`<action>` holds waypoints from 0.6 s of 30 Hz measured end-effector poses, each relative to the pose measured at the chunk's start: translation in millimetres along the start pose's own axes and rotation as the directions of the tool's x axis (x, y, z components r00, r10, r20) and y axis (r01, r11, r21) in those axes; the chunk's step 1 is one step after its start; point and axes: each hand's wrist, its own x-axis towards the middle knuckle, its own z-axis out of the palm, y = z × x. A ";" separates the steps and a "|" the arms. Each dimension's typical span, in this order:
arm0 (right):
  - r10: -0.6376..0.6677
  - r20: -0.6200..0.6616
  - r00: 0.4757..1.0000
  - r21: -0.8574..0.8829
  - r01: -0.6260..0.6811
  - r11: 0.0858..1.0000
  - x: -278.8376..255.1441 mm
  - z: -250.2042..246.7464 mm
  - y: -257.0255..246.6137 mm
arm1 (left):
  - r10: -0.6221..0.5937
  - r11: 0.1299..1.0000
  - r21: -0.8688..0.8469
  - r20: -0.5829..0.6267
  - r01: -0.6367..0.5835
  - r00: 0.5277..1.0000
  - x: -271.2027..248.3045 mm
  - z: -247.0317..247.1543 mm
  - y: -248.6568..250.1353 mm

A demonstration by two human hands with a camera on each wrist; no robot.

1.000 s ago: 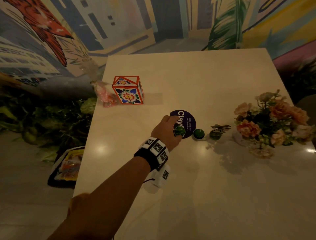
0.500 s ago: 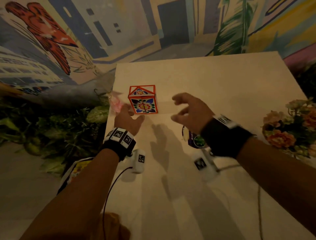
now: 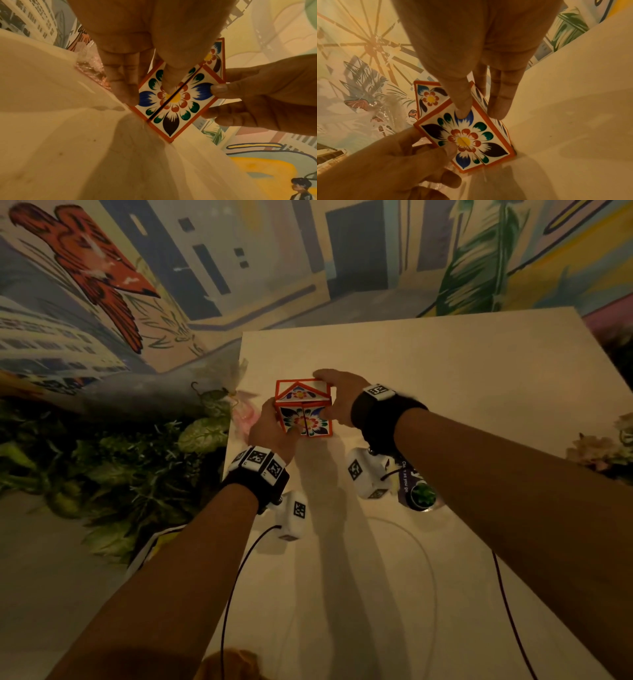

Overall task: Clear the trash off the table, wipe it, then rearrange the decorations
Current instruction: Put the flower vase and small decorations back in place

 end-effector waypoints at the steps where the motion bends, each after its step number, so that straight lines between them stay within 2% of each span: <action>1: -0.005 -0.003 1.000 0.017 0.005 1.000 -1.6 0.9 -1.4 | -0.004 1.000 -0.015 -0.003 0.003 1.000 -1.4 0.1 1.0; 8: -0.037 0.024 0.999 -0.001 0.037 0.999 -39.7 -3.0 16.1 | 0.076 0.997 -0.022 0.024 -0.076 0.997 -31.0 0.0 -2.9; 14: -0.028 0.052 0.998 0.046 0.026 0.999 -97.4 -1.0 55.1 | 0.167 0.982 -0.119 0.229 -0.143 0.959 -72.5 9.2 -0.4; 18: -0.034 0.047 0.998 0.065 0.031 0.997 -120.0 2.7 72.3 | 0.188 0.981 -0.097 0.257 -0.168 0.948 -95.4 17.6 3.5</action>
